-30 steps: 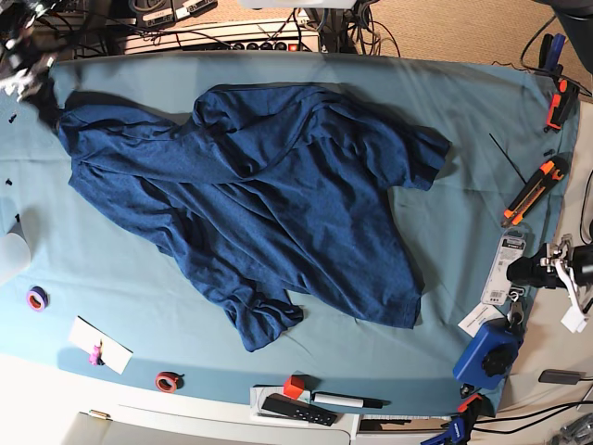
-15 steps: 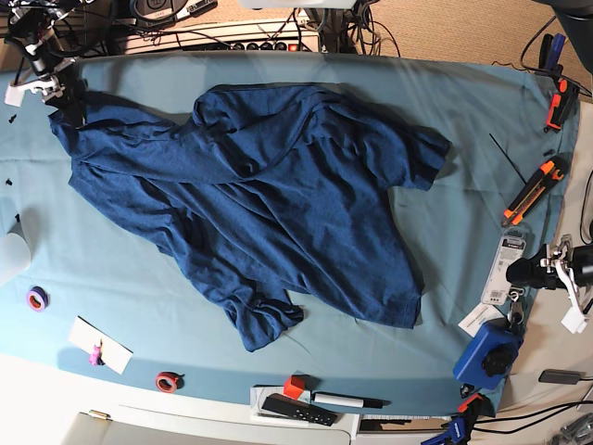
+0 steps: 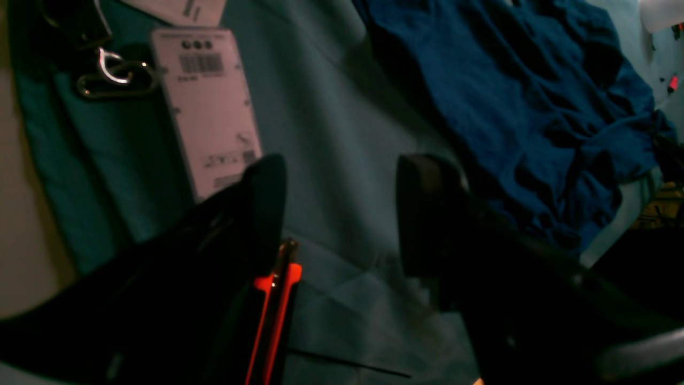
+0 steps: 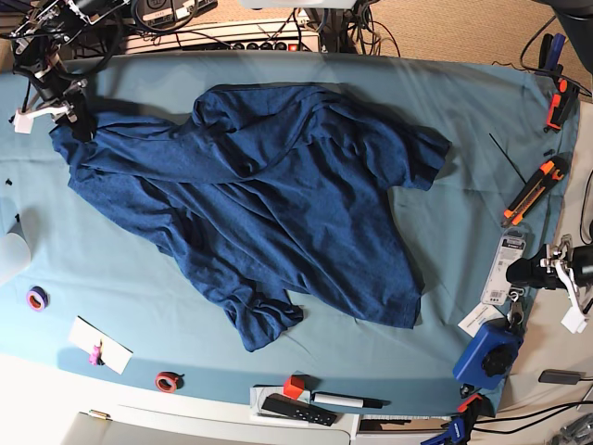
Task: Layout the t-shirt on the table in an organized manner, then fold the t-shirt properly
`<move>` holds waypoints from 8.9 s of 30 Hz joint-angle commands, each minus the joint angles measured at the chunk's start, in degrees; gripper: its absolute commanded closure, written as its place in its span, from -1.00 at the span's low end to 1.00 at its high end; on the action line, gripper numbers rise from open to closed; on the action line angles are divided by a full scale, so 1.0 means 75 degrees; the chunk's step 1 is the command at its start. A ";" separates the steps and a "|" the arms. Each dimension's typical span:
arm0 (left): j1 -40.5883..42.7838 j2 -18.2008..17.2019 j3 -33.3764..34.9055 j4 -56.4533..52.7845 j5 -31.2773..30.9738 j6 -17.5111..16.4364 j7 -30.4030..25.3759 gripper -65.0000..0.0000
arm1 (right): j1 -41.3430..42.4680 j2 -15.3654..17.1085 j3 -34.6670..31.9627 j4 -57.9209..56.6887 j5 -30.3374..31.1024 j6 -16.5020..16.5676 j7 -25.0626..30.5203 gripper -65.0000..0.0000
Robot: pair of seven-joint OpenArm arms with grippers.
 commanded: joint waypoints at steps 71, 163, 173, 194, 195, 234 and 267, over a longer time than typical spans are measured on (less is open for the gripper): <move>0.0874 0.2906 0.0822 0.0090 0.0994 -0.0037 0.0513 1.00 | 0.0047 0.1763 0.0268 0.0119 -0.1926 -0.0723 0.1110 1.00; 0.0291 0.4555 0.0822 0.0589 0.2792 -0.0037 -0.1888 0.10 | 0.6228 0.0959 -0.6239 -0.5531 -0.3905 -0.0134 0.2827 0.06; 0.0294 0.4555 0.0822 0.0589 0.2795 -0.0037 -0.1888 0.10 | 0.6274 0.1003 -0.6219 -0.5517 -0.4479 -0.0131 0.3375 1.00; 0.0297 0.4552 0.0822 0.0589 0.2801 -0.0037 -0.1886 0.10 | 0.8344 0.1647 -0.6219 -0.5511 -0.5353 -0.0332 0.4421 1.00; 0.0297 0.4552 0.0822 0.0589 0.2798 -0.0037 -0.1886 0.10 | 0.8416 0.1658 -0.6219 -0.5511 -0.5426 -0.0332 0.4430 1.00; 0.0396 0.4596 0.0822 0.0589 0.6009 0.0557 -0.4042 0.10 | 0.8615 0.2358 -0.6219 -0.5511 -0.6901 -0.2180 0.4368 0.35; 0.0510 0.4025 0.0822 0.0592 0.5904 0.0466 -0.3576 1.00 | 0.5907 0.2130 -0.6219 -0.5511 -0.4272 -0.0443 0.3946 0.35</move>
